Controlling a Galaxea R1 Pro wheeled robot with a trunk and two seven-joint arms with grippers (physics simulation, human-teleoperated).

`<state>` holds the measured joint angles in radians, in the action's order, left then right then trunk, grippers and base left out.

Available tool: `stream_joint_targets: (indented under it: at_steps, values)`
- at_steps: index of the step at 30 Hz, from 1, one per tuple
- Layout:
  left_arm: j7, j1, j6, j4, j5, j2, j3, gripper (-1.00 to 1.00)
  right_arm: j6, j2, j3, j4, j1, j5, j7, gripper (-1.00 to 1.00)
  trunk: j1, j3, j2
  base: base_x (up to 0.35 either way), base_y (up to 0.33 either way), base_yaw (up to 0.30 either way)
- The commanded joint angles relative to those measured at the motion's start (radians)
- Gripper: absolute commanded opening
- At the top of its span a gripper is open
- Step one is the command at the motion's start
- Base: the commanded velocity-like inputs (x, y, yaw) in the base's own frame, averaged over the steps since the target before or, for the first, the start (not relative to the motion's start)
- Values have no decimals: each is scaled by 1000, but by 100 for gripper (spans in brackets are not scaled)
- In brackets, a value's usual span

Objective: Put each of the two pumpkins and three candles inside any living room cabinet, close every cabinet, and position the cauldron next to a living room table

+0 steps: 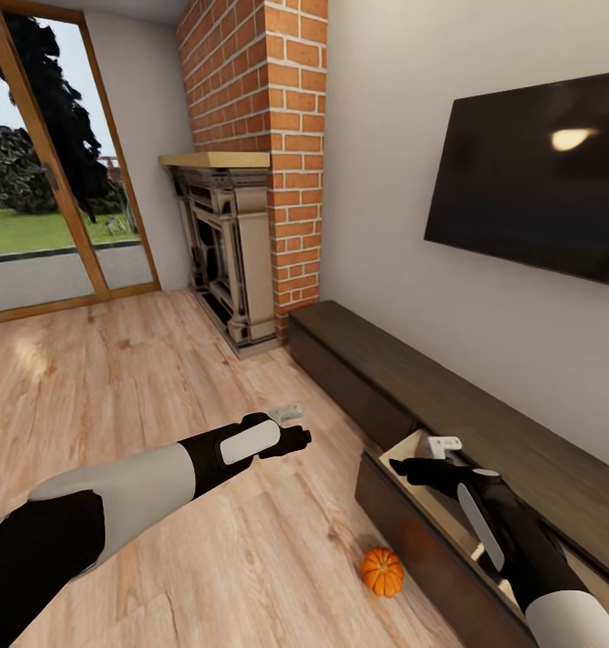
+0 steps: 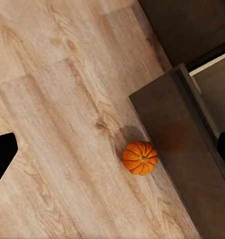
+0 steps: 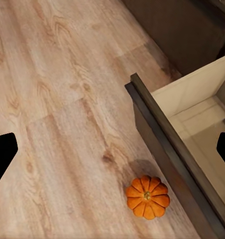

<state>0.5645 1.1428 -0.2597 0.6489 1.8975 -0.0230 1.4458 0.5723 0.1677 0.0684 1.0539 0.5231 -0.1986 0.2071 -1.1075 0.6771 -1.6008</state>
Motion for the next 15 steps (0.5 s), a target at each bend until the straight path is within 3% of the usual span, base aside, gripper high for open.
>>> stream_joint_targets:
  at_steps: [1,15]
  values:
    - [0,0,0,0,0,0,0,100,0,0,0,0,0,0,1,100,0,0,0,91,0,-194]
    - [0,0,0,1,0,0,0,100,0,0,-1,-3,0,0,1,100,0,-10,0,17,0,-257]
